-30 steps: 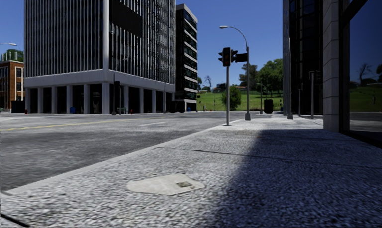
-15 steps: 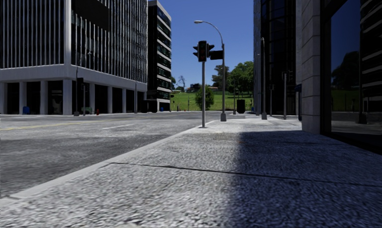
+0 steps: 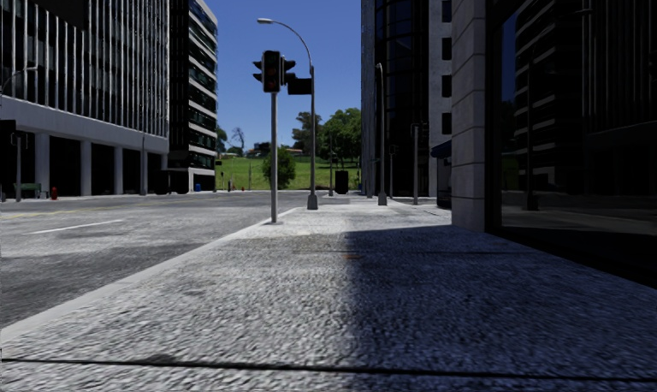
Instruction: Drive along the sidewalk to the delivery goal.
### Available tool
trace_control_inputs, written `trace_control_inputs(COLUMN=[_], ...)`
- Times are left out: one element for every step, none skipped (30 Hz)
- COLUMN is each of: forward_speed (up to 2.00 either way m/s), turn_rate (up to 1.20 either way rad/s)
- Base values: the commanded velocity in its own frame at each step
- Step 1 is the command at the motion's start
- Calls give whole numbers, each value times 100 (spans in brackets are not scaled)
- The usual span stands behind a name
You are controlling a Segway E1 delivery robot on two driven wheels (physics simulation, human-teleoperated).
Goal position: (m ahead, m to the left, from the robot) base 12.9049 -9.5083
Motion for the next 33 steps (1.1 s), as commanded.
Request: trace_control_inputs(forward_speed=[200, 200, 200, 200, 200, 200, 200, 200, 200, 200, 200, 200, 200, 200, 200, 200, 200, 200, 200, 200, 200, 200, 200, 200, 200, 200, 200, 200, 200, 200, 200, 200, 200], turn_rate=[-56, -56, -56, -56, -56, -56, -12, 0, 0, 0, 0, 0, 0, 0, 0, 0, 0, 0, 0, 0, 0, 0, 0, 0, 0, 0, 0, 0, 0, 0, 0, 0, 0])
